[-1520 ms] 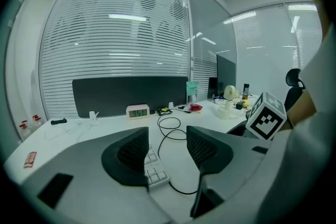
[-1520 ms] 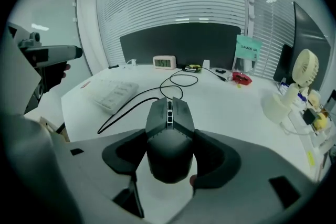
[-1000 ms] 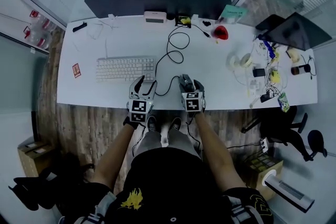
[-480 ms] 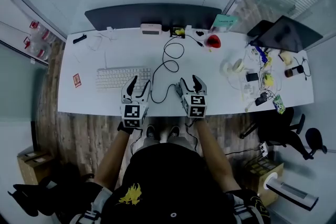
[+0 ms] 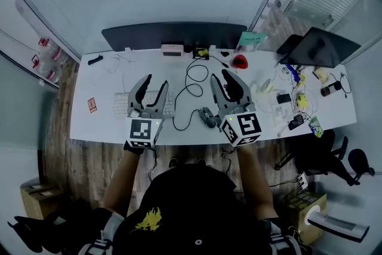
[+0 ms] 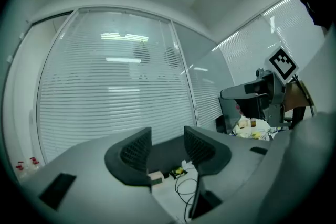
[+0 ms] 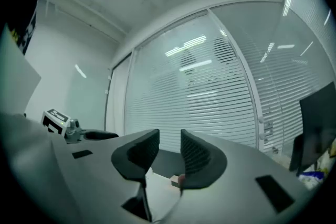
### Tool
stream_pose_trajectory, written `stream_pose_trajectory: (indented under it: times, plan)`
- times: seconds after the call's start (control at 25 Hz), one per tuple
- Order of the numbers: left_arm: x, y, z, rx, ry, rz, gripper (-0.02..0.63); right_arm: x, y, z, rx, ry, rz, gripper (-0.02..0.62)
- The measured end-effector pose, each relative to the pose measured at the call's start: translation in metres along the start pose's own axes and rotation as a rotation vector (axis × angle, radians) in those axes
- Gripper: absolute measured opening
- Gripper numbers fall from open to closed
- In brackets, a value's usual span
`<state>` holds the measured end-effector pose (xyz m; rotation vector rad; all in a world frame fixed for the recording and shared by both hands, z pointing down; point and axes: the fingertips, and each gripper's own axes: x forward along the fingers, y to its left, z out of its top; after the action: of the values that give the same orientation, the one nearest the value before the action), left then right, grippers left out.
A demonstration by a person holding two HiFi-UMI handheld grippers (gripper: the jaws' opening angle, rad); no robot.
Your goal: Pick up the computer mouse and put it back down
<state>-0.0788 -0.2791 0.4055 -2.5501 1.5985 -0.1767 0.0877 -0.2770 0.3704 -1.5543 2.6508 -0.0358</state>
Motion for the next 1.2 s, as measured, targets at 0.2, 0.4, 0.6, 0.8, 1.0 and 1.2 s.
stream_pose_trajectory:
  times: [0.2, 0.4, 0.6, 0.8, 1.0, 1.2]
  plan:
    - [-0.005, 0.003, 0.046, 0.006, -0.098, 0.054, 0.015, -0.008, -0.005, 0.034, -0.036, -0.072, -0.02, 0.04]
    - [-0.004, -0.007, 0.064, 0.045, -0.114, 0.034, 0.011, -0.014, -0.001, 0.048, -0.071, -0.102, -0.033, 0.015]
    - [-0.001, -0.011, 0.079, 0.103, -0.175, 0.053, 0.011, -0.014, 0.001, 0.052, -0.082, -0.108, -0.041, 0.015]
    - [-0.002, -0.007, 0.076, 0.05, -0.128, 0.034, 0.011, -0.016, 0.003, 0.049, -0.064, -0.09, -0.032, 0.015]
    - [-0.008, 0.001, 0.076, 0.005, -0.132, 0.029, 0.011, -0.018, 0.009, 0.05, -0.066, -0.08, -0.023, 0.014]
    - [-0.013, 0.002, 0.077, -0.018, -0.141, 0.023, 0.01, -0.019, 0.015, 0.052, -0.078, -0.071, -0.016, 0.014]
